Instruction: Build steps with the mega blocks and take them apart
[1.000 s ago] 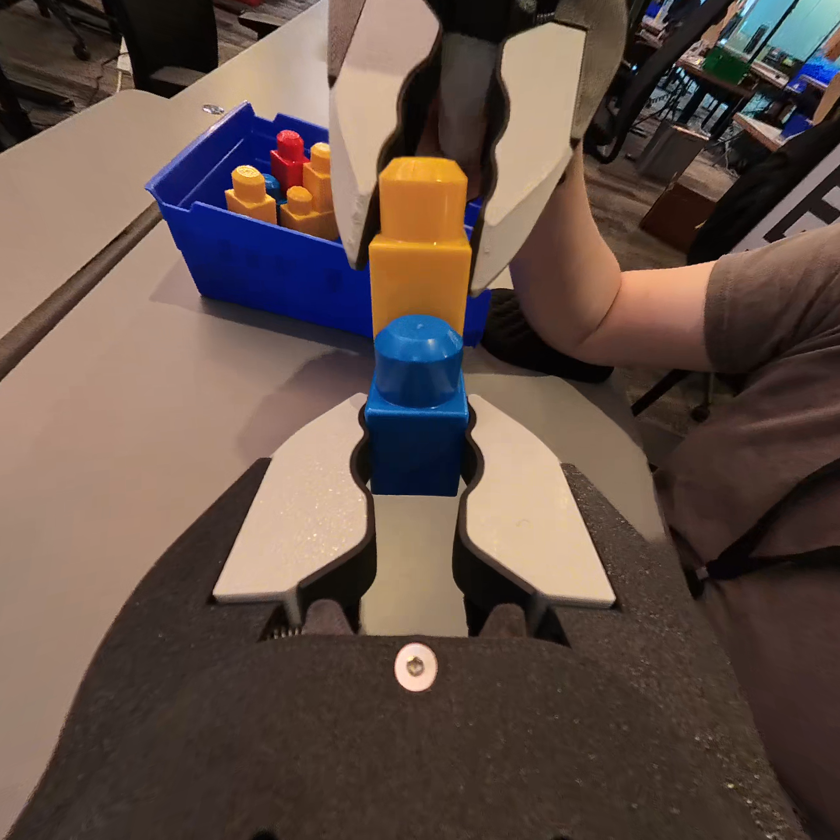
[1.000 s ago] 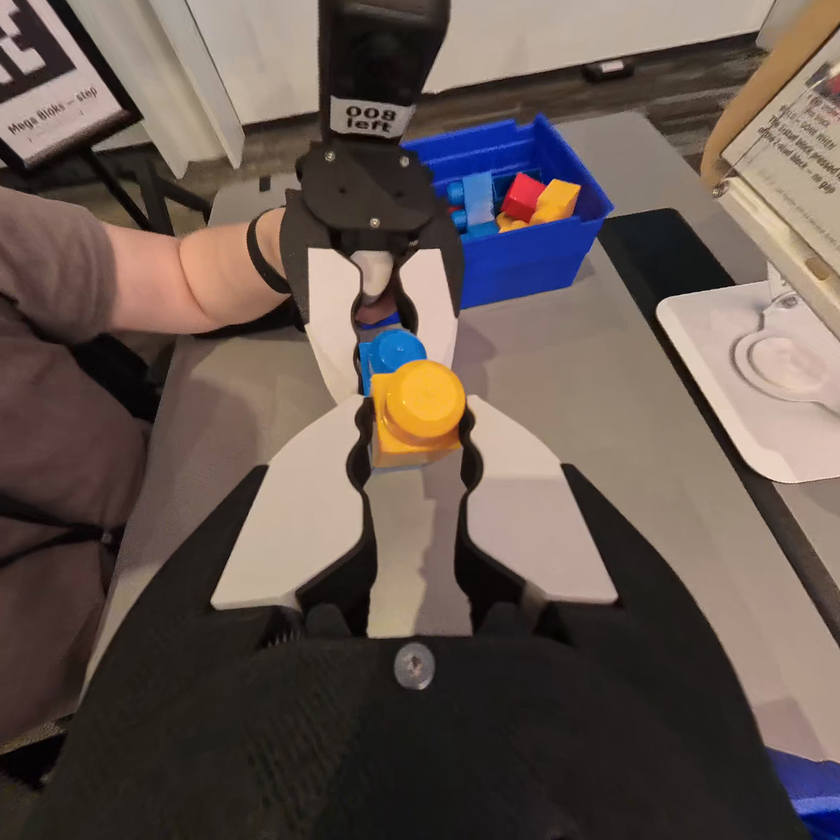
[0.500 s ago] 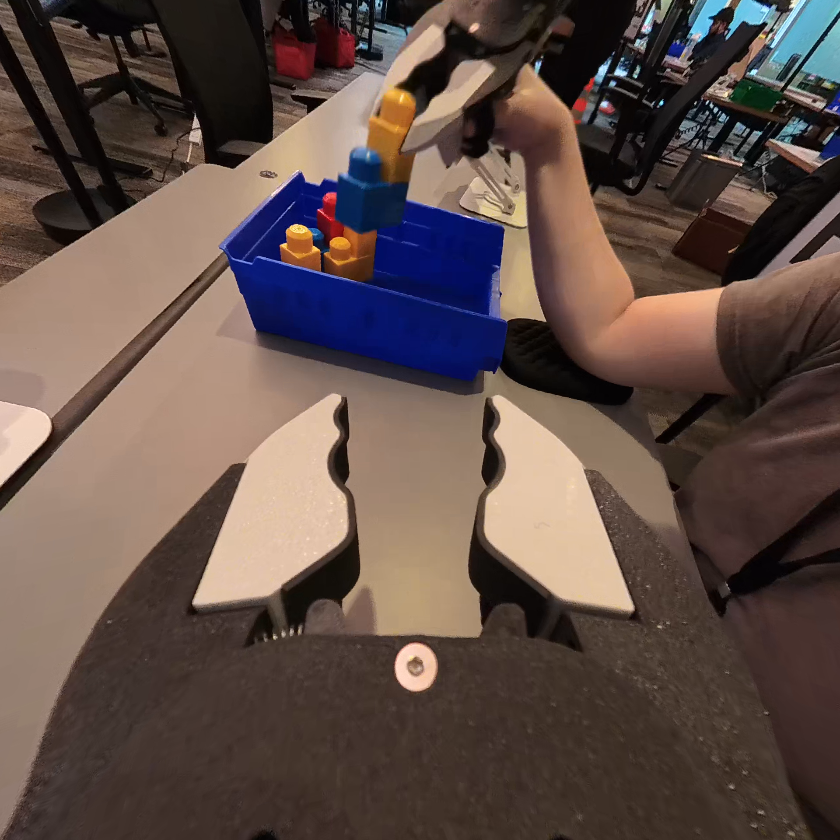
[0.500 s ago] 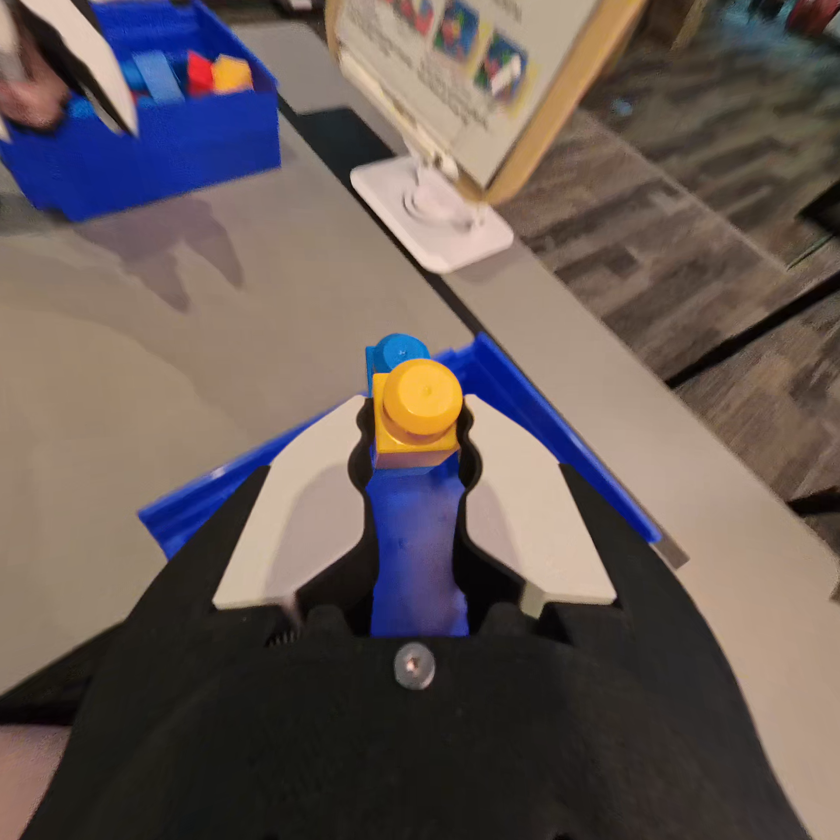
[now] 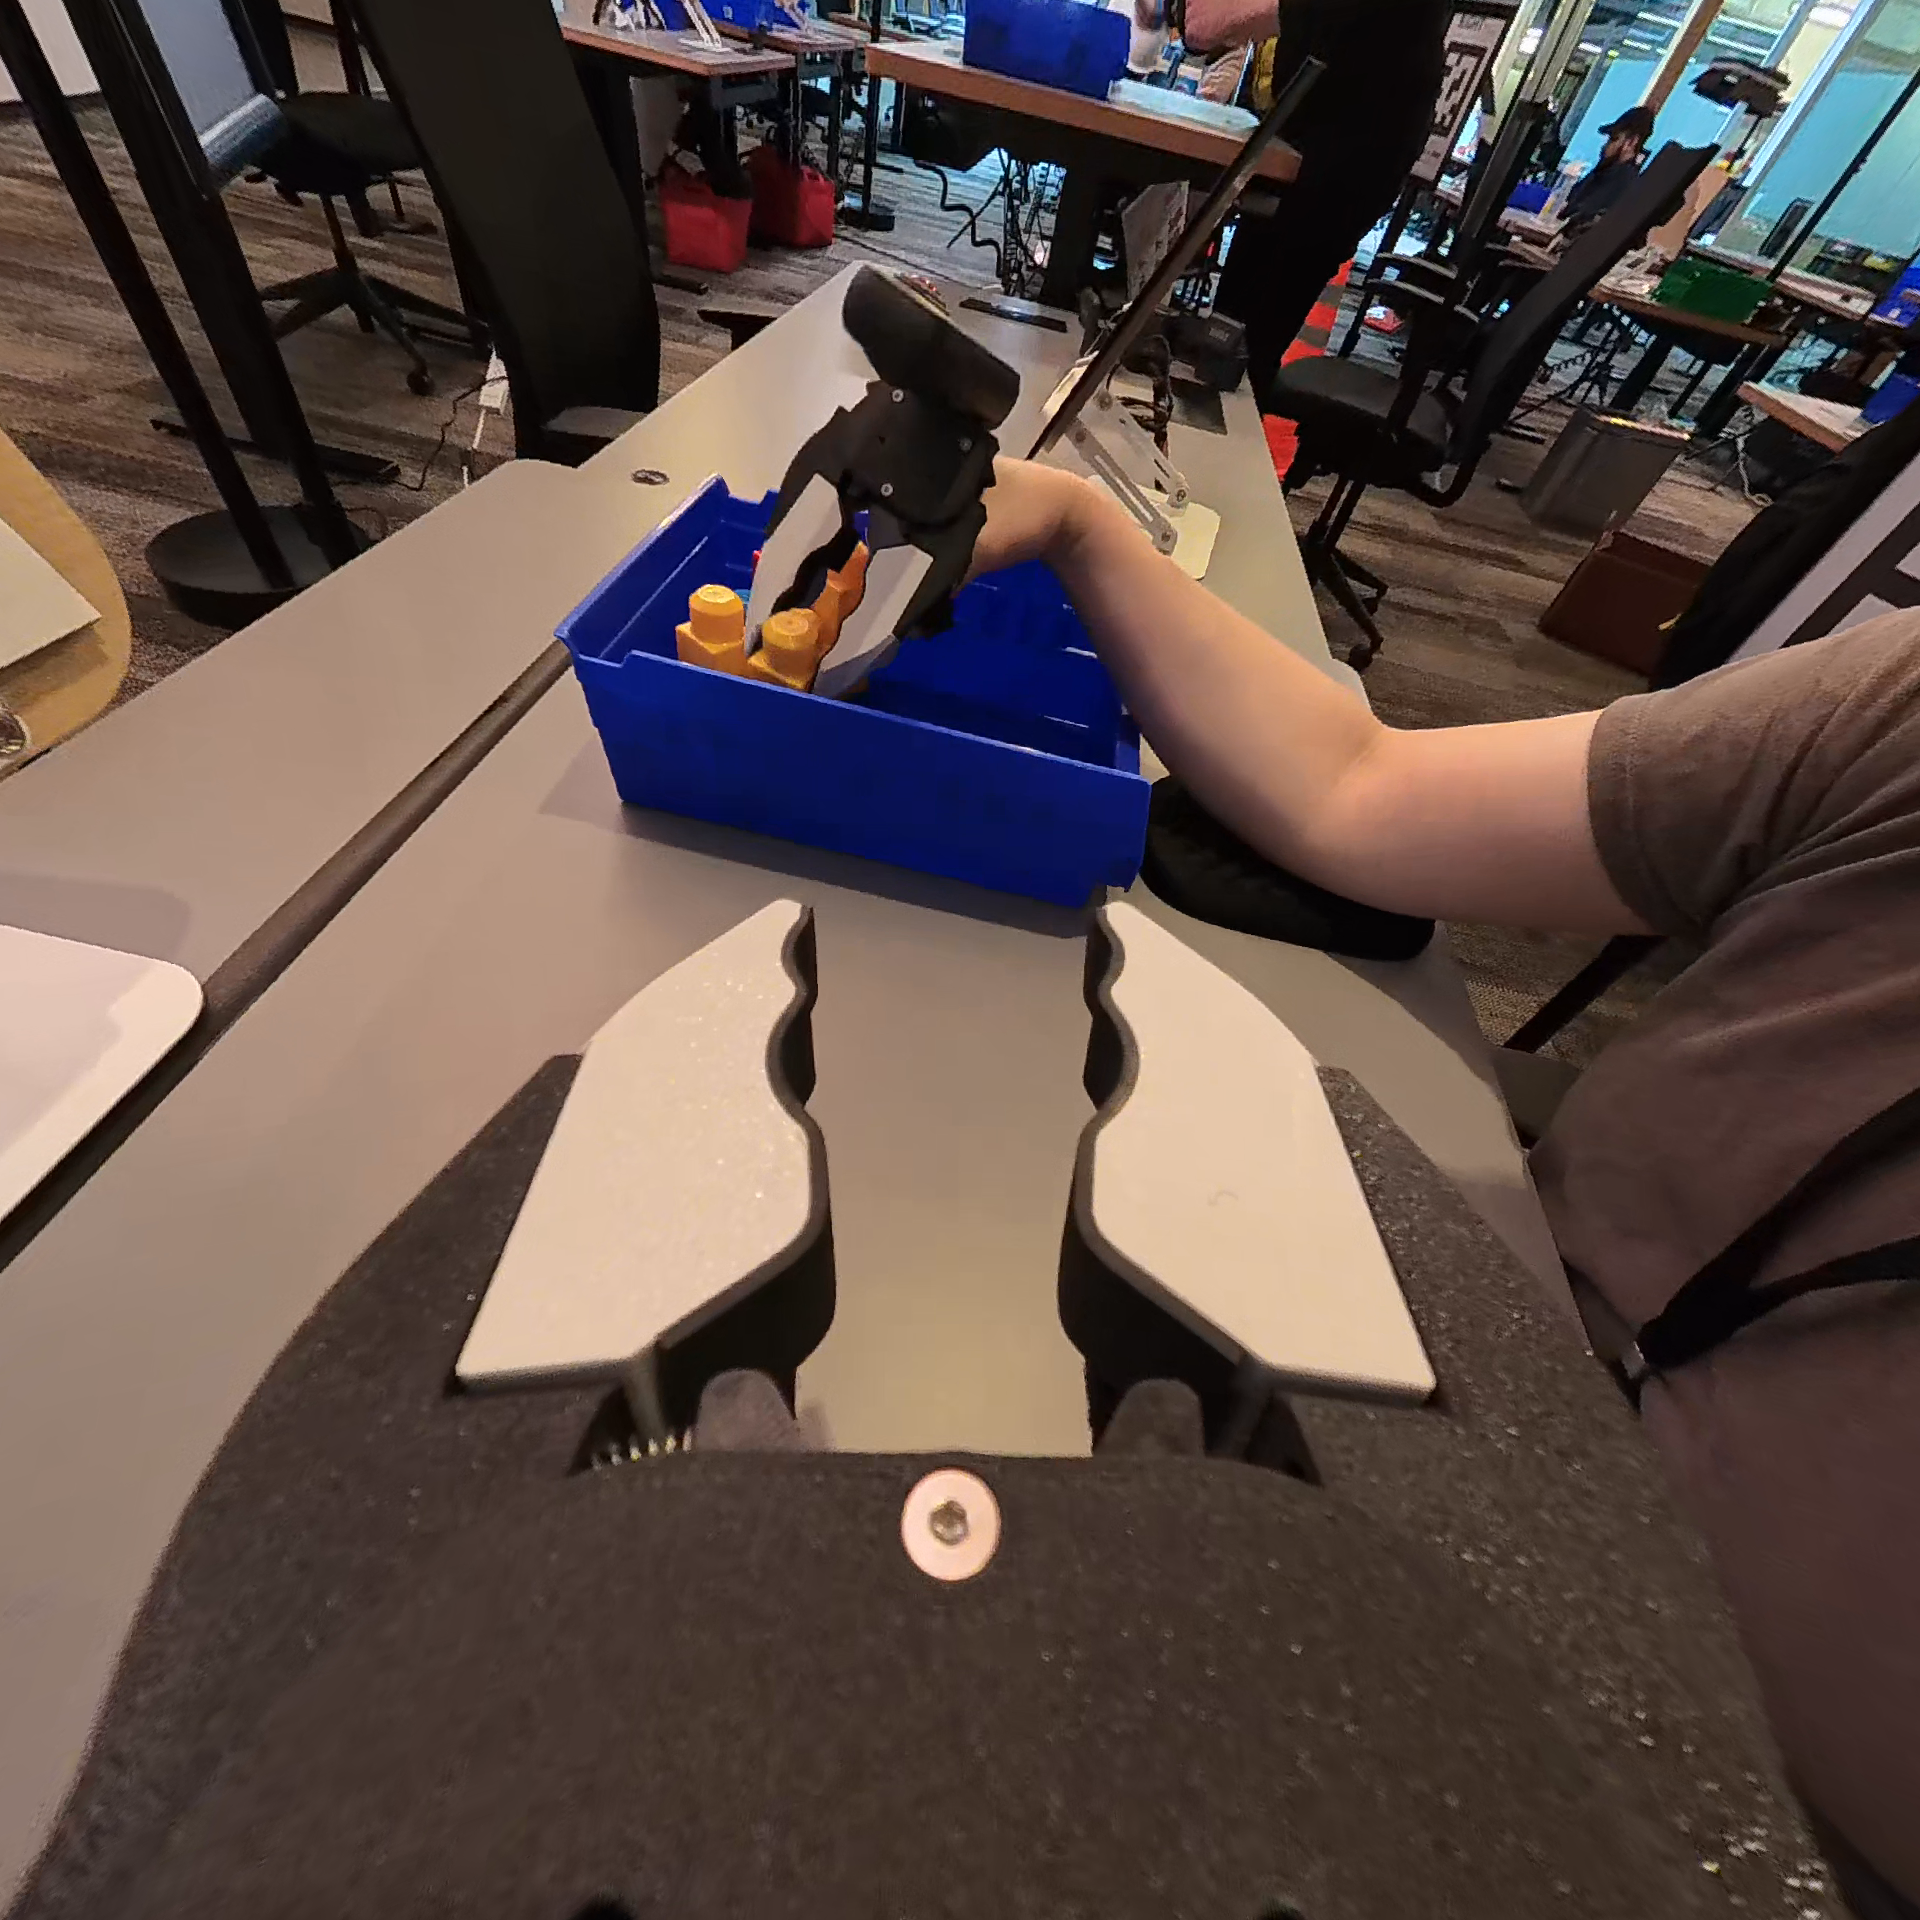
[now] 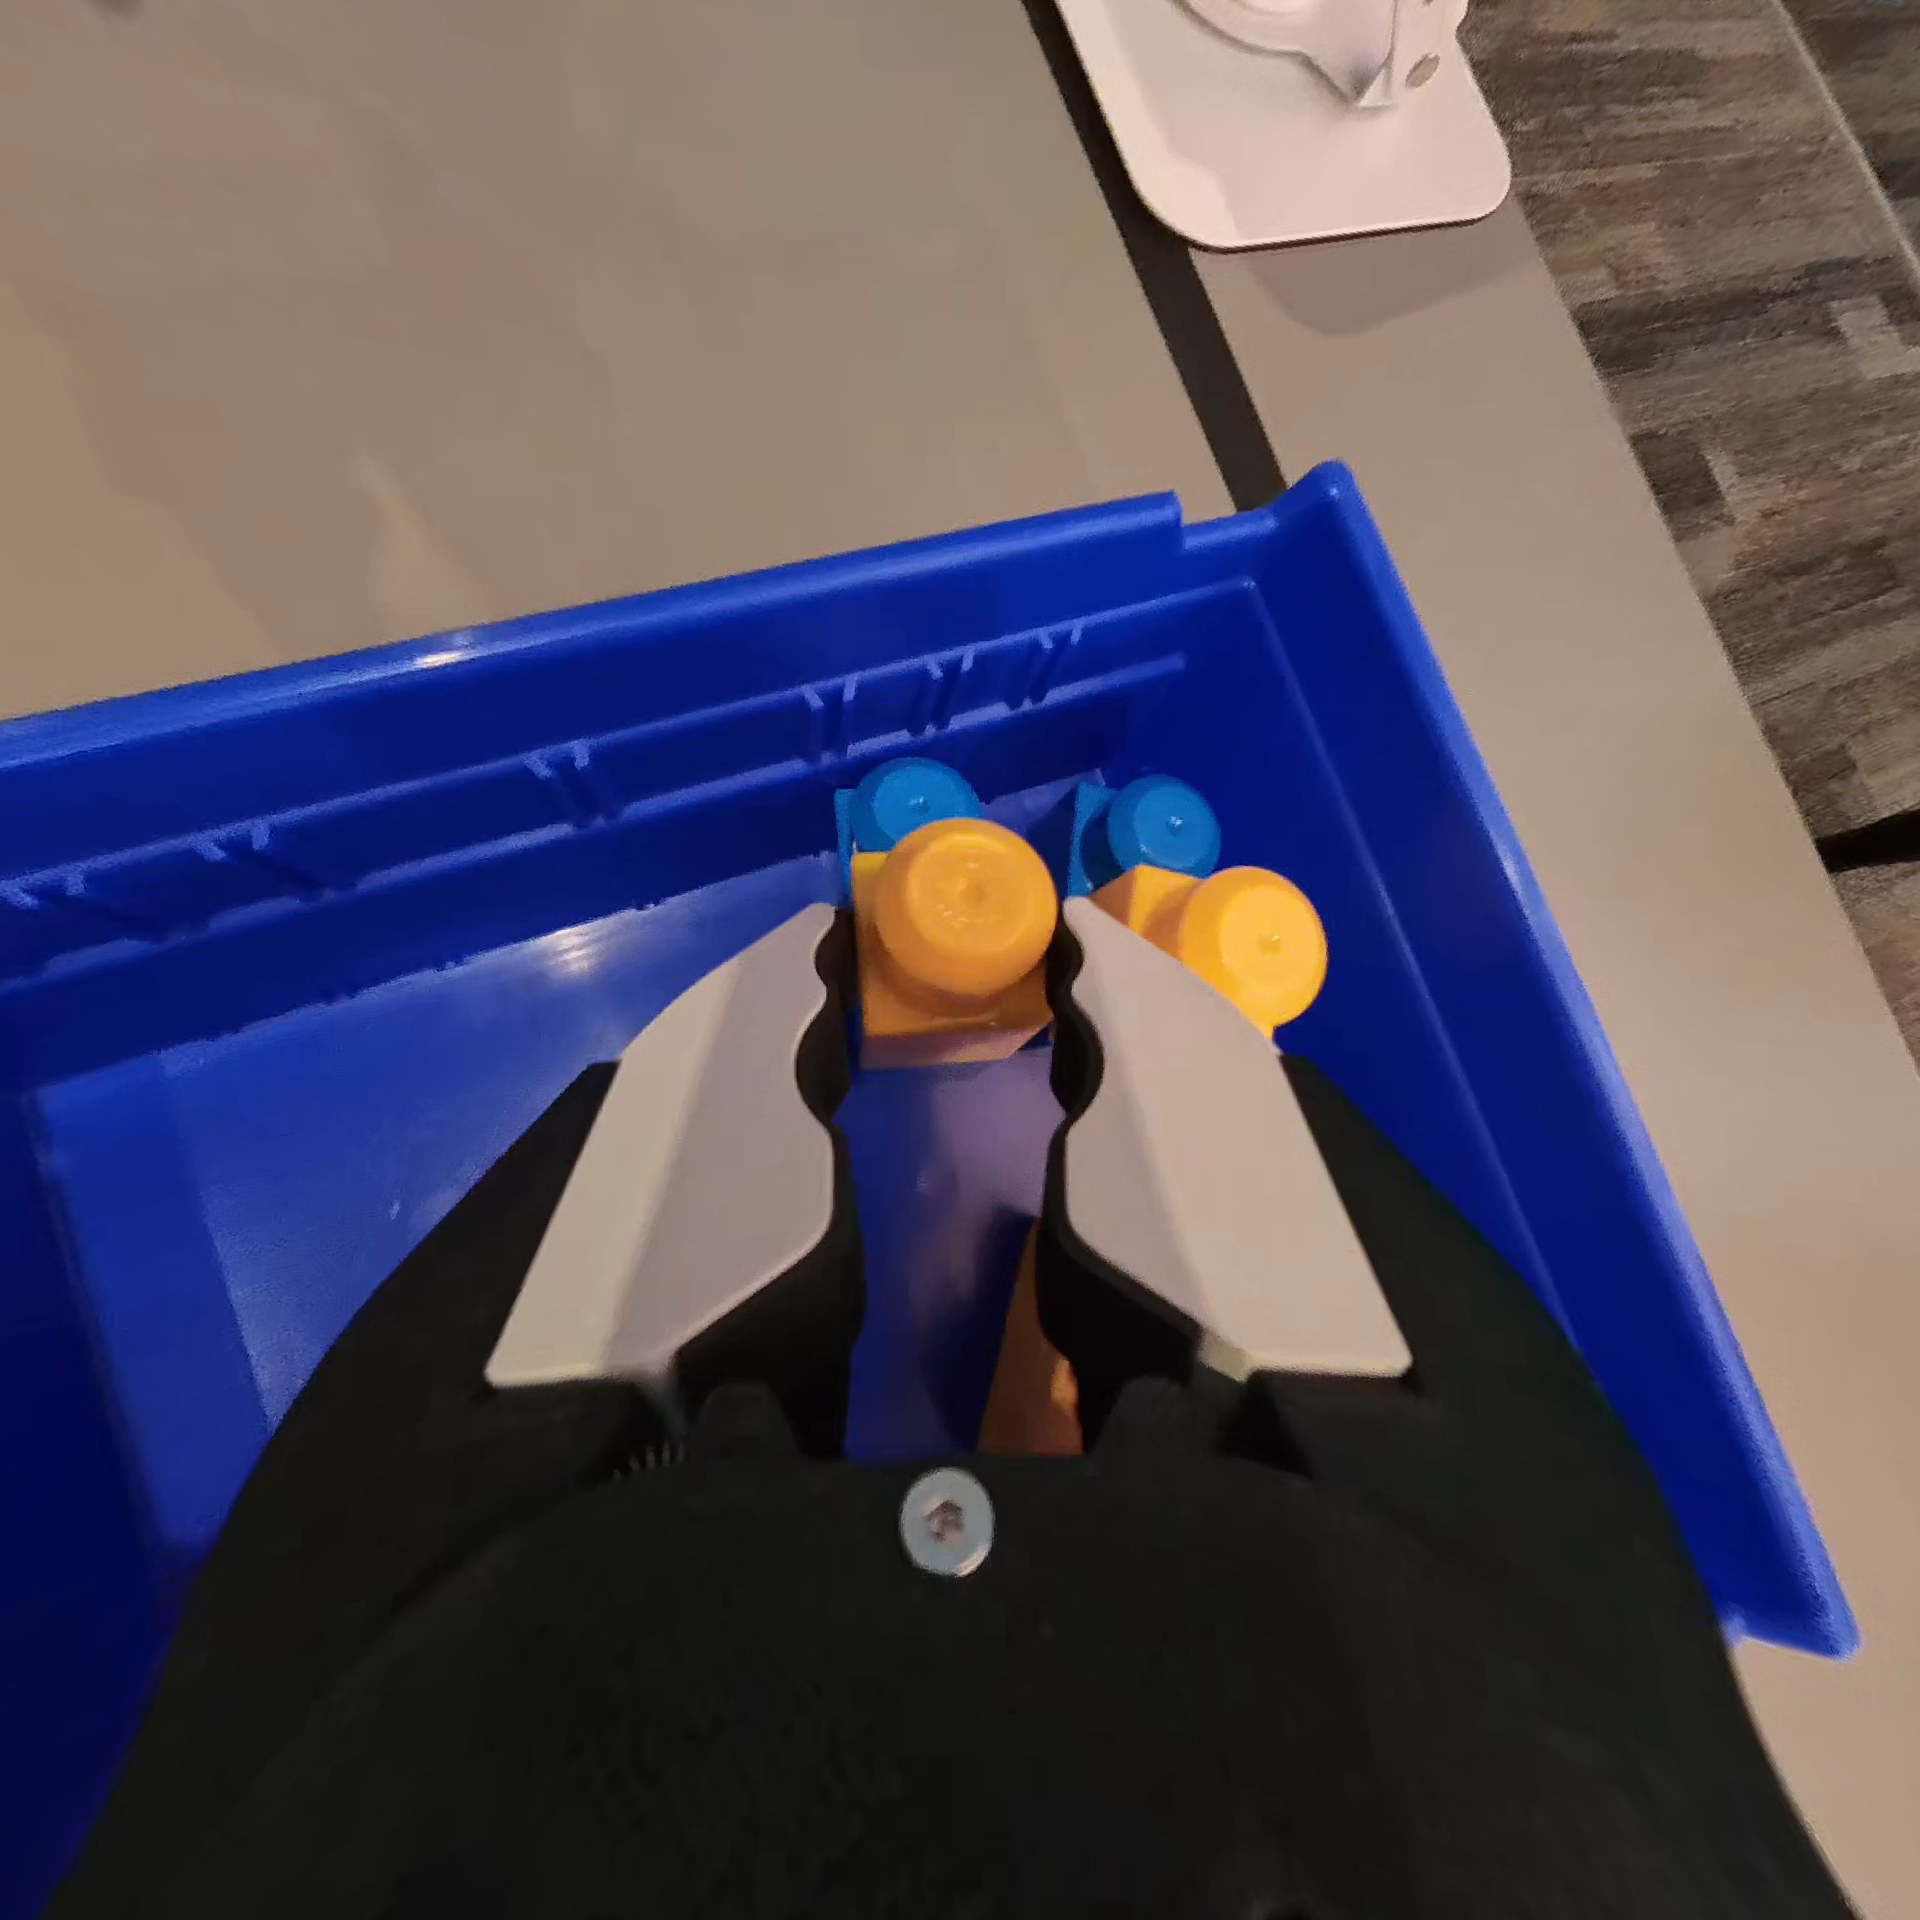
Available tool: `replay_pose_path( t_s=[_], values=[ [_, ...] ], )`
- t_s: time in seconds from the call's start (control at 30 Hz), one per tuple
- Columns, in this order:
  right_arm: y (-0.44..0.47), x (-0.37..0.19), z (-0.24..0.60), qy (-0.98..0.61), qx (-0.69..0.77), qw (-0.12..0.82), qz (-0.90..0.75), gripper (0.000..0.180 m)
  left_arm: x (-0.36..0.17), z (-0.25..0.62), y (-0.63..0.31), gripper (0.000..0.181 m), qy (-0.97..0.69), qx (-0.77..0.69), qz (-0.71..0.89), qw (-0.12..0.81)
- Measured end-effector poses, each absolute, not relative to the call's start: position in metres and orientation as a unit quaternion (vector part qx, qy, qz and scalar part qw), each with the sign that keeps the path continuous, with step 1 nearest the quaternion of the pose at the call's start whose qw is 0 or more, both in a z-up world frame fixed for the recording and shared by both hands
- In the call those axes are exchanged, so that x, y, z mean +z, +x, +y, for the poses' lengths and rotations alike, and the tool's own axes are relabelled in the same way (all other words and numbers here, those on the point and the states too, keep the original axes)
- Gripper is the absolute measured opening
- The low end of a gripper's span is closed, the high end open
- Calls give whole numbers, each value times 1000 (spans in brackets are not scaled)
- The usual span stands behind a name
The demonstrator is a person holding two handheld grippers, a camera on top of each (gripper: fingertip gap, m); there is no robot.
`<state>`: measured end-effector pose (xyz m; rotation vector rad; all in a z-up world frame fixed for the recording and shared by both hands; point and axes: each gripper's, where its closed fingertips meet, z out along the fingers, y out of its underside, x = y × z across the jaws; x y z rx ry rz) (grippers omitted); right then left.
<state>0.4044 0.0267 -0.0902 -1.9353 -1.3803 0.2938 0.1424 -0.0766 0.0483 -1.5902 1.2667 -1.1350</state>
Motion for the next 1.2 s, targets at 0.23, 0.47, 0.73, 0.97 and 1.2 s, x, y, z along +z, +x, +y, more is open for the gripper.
replay_pose_path(
  t_s=[0.23,0.47,0.73,0.97,1.2],
  values=[
    [414,-84,35,-747,77,395,-529,39,70,-86,135,52,-616,-447,498,416],
    [413,-50,29,-727,89,444,-517,38,103,-65,69,52,-650,-339,468,494],
    [403,18,14,-676,80,534,-501,38,47,21,-92,50,-787,-17,364,498],
    [395,16,10,-676,57,520,-519,38,-51,50,-94,49,-846,-125,362,372],
    [398,8,13,-687,51,503,-522,38,-91,66,-86,72,-877,-65,359,313]
  ],
)
